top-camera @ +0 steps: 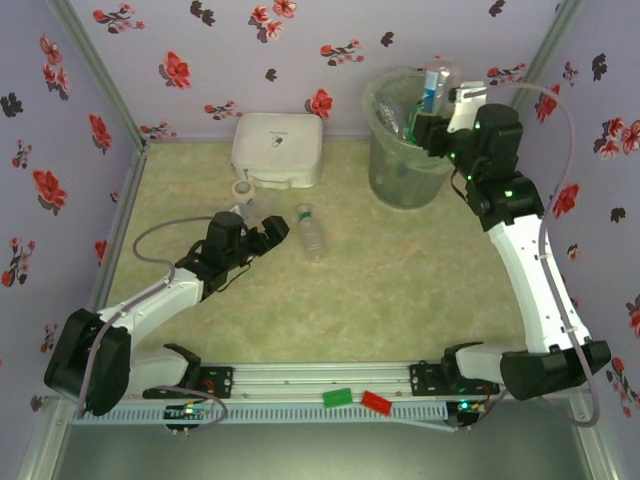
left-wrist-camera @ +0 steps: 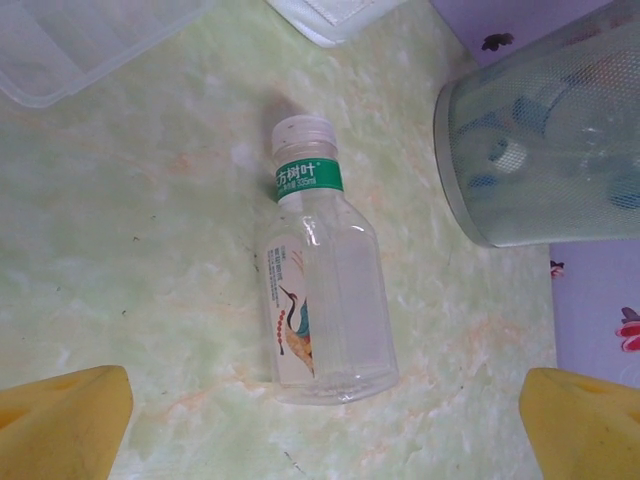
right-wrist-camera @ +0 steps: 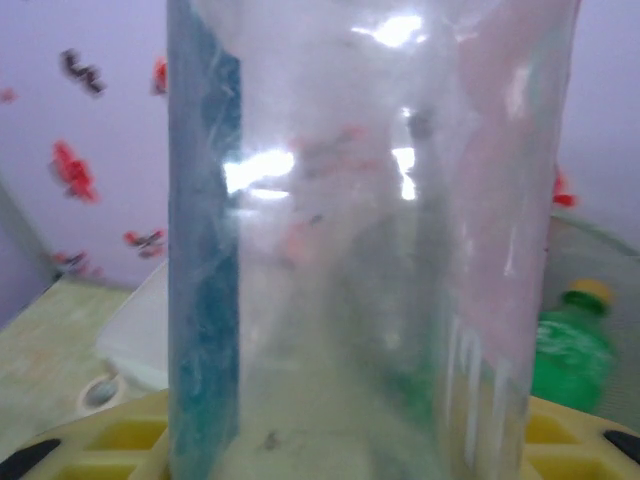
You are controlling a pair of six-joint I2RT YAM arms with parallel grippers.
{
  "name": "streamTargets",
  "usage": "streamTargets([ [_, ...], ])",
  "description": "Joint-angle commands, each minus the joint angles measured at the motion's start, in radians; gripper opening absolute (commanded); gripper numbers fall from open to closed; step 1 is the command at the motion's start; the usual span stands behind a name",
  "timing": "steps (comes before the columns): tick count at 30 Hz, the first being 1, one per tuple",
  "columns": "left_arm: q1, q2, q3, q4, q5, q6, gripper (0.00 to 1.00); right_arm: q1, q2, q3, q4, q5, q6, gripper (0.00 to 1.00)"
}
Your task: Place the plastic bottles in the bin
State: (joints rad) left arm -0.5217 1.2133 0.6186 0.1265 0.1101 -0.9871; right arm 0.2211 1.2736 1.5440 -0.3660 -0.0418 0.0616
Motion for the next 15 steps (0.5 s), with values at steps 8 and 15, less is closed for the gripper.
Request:
streamTargets([
  [8,0.027,-0.083,-0.029,-0.015,0.011,0.032,1.00,-0.117,0.252,0.248,-0.183,0.141,-0.006,0.40],
  [15,0.050,-0.123,-0.043,-0.051,0.011,0.054,1.00,-0.128,0.459,0.474,-0.381,0.150,-0.039,0.42],
])
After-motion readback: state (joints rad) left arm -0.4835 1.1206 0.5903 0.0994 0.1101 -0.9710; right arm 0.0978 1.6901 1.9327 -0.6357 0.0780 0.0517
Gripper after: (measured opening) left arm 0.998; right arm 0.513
